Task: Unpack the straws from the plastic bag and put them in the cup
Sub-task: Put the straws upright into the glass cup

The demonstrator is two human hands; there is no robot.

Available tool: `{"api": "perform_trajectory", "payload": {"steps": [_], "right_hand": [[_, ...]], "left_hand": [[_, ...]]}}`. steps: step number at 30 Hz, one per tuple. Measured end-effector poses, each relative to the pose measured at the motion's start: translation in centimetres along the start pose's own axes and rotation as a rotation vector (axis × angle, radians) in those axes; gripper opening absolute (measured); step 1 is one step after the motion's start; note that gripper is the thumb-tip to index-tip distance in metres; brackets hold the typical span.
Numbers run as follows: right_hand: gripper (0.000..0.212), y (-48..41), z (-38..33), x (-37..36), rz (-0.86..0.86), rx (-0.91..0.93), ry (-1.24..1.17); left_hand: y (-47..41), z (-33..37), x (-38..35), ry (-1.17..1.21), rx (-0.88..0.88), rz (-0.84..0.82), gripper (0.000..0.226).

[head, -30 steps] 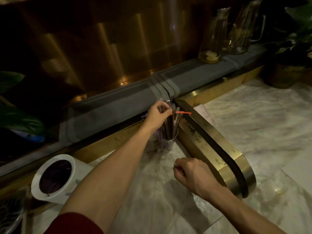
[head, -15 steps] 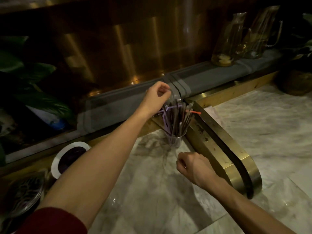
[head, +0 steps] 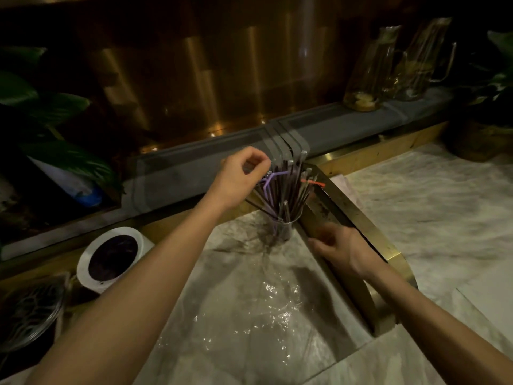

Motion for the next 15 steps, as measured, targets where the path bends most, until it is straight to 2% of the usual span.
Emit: {"api": "perform_trajectory", "payload": {"steps": [2,4,5,8,10,14,15], "right_hand": [[0.033,-0.9,-0.5,0.3,0.029,-0.021,-0.051],[0.04,-2.1,-0.8,-0.4,0.018,-0.048,-0.094],[0.045,-2.7,-0.8,-1.0,0.0,-0.065,-0.095],[0.061,-4.7,-0.2,-3.2,-0.054,-0.128,-0.059],[0.074,-5.8,0.1,-4.2,-0.035,-0.153,-0.074],[0.089,-7.1,0.8,-5.0,0.028,-0.205,-0.219],[0.092,-7.4,0.9,-5.1,0.036,-0.208,-0.244]], "left_hand": [[2.2,-0.2,-1.2,0.072,0.022,-0.12,0.012],[4.4,-1.6,-2.7,0.045,0.075,-0.254,0.004],[5.4,-2.8,-3.3,0.008,0.113,-0.309,0.007],[7.4,-6.8,-4.4,-0.062,0.28,-0.409,0.03],[8.0,-9.3,-5.1,-0.117,0.369,-0.449,0.056],[8.1,-12.8,-6.3,-0.156,0.491,-0.427,0.102],[7.8,-13.2,-6.5,-0.131,0.505,-0.392,0.106]]}}
Point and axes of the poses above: each hand's wrist, its own y-axis away from the middle knuckle, its own x-axis out of the back of the hand, z = x × y, the point moved 8 cm from there along -y, towards the middle knuckle, and after that the axes turned 8 degrees about -x, right-handed, at the moved point
